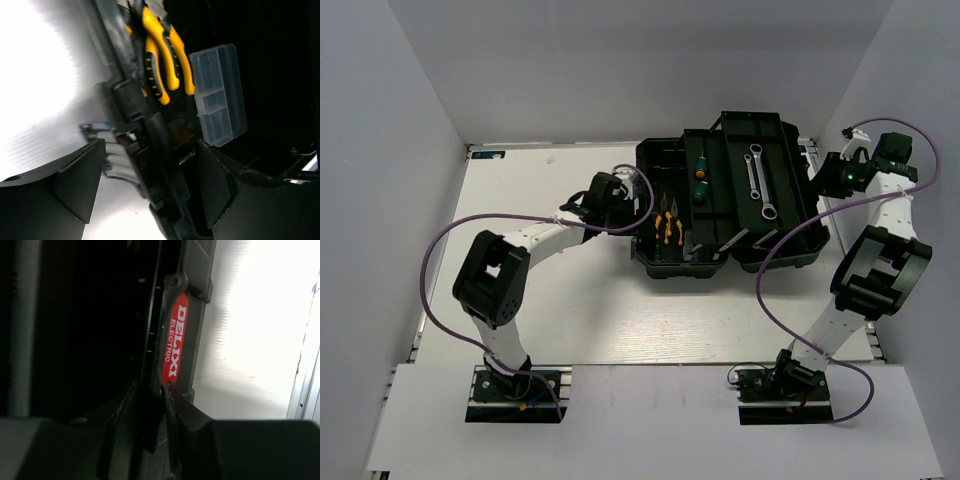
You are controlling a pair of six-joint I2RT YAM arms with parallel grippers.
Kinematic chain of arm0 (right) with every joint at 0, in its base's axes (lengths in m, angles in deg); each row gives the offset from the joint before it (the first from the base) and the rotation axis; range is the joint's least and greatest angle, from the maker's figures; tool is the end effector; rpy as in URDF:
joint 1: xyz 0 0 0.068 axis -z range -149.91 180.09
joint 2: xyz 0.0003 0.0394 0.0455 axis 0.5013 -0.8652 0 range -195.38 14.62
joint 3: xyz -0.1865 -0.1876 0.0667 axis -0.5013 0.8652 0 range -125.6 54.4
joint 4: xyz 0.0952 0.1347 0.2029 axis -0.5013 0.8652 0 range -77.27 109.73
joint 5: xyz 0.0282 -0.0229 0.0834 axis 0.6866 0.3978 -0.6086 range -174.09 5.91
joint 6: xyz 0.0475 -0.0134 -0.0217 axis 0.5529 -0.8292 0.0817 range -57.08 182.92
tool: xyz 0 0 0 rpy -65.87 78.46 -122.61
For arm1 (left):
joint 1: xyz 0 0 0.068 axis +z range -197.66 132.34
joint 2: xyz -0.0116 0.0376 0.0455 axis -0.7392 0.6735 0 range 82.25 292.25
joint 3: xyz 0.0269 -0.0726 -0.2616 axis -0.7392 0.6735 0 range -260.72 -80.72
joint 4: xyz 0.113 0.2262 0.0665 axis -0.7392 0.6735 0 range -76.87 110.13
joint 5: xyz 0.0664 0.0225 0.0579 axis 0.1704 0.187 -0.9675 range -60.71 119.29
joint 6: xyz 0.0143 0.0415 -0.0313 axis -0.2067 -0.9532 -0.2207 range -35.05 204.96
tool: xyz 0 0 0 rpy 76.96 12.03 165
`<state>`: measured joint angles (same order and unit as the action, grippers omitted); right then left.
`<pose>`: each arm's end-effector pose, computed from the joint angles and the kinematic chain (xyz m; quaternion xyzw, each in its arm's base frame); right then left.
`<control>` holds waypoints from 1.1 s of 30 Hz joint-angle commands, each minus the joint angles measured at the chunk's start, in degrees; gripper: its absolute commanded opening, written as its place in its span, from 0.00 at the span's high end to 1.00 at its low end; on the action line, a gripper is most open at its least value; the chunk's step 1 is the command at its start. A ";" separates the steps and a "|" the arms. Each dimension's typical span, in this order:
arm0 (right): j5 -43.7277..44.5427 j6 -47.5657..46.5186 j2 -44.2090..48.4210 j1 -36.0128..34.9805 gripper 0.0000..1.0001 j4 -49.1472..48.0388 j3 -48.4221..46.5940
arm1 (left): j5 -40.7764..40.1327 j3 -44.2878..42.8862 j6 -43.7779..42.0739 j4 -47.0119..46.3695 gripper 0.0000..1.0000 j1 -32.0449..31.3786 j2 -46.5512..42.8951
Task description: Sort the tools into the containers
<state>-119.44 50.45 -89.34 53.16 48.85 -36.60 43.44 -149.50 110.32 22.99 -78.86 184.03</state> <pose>0.3793 -0.1392 0.2954 -0.0232 0.8987 0.1692 0.4040 0.3304 -0.2103 0.2150 0.0954 0.9059 -0.2875 0.2959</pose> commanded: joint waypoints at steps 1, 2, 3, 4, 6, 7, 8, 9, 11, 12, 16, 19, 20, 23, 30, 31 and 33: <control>-5.25 0.52 6.49 -0.65 1.00 4.56 -5.15 | 0.61 -1.98 -0.32 0.50 0.18 -0.79 1.40; -5.43 0.60 6.67 -0.92 1.00 5.01 -6.46 | 0.61 -2.50 -0.32 0.50 0.18 -0.79 2.02; -5.78 0.60 6.84 -1.01 1.00 6.32 -6.82 | 0.61 -2.51 -0.32 0.50 0.19 -0.79 2.02; -5.78 0.52 7.28 -1.97 1.00 6.68 -7.78 | 0.61 -2.51 -0.32 0.50 0.19 -1.31 2.02; -6.04 0.78 8.07 -2.41 1.00 7.30 -9.10 | 0.61 -2.51 -0.32 0.50 0.24 -1.32 2.54; -6.13 0.95 8.77 -3.46 1.00 8.08 -9.89 | 0.61 -2.51 -0.32 0.50 0.26 -1.32 2.55; -6.04 1.04 8.95 -3.82 1.00 8.26 -10.77 | 0.61 -2.51 -0.32 0.50 0.28 -1.84 2.55; -6.22 1.04 9.13 -4.61 1.00 9.05 -11.73 | 0.61 -2.51 -0.32 0.50 0.32 -1.85 2.55; -6.22 1.39 9.57 -6.10 1.00 10.02 -12.96 | 0.61 -2.51 -0.32 0.50 0.35 -1.85 2.55; -6.04 1.48 9.66 -6.63 1.00 10.37 -13.23 | 0.61 -2.51 -0.32 0.50 0.37 -2.37 2.55; -4.20 2.10 11.59 -9.97 1.00 10.64 -14.64 | 1.14 -2.51 -0.84 0.50 0.38 -2.37 2.55; -3.32 2.45 11.94 -12.43 1.00 11.86 -16.75 | 1.14 -3.03 -0.84 0.50 0.39 -2.37 3.07; -2.97 2.54 11.94 -12.96 1.00 12.22 -17.54 | 1.14 -3.03 -0.84 0.50 0.39 -2.37 3.08; -1.83 2.63 12.12 -16.12 1.00 13.10 -19.04 | 1.14 -3.65 -0.84 0.50 0.39 -2.90 3.08; 1.32 4.29 13.61 -27.00 1.00 11.61 -17.81 | 1.67 -4.79 -0.84 -0.02 0.40 -2.90 3.69; 1.77 4.21 13.52 -29.03 1.00 11.78 -17.89 | 1.67 -4.79 -0.84 -0.02 0.40 -2.90 3.69; 4.40 3.25 13.00 -32.10 1.00 12.13 -17.81 | 1.67 -4.79 -0.84 -0.02 0.40 -2.90 4.22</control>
<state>-107.55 52.22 -77.43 28.61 59.39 -53.12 43.46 -152.03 110.76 25.35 -80.74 187.59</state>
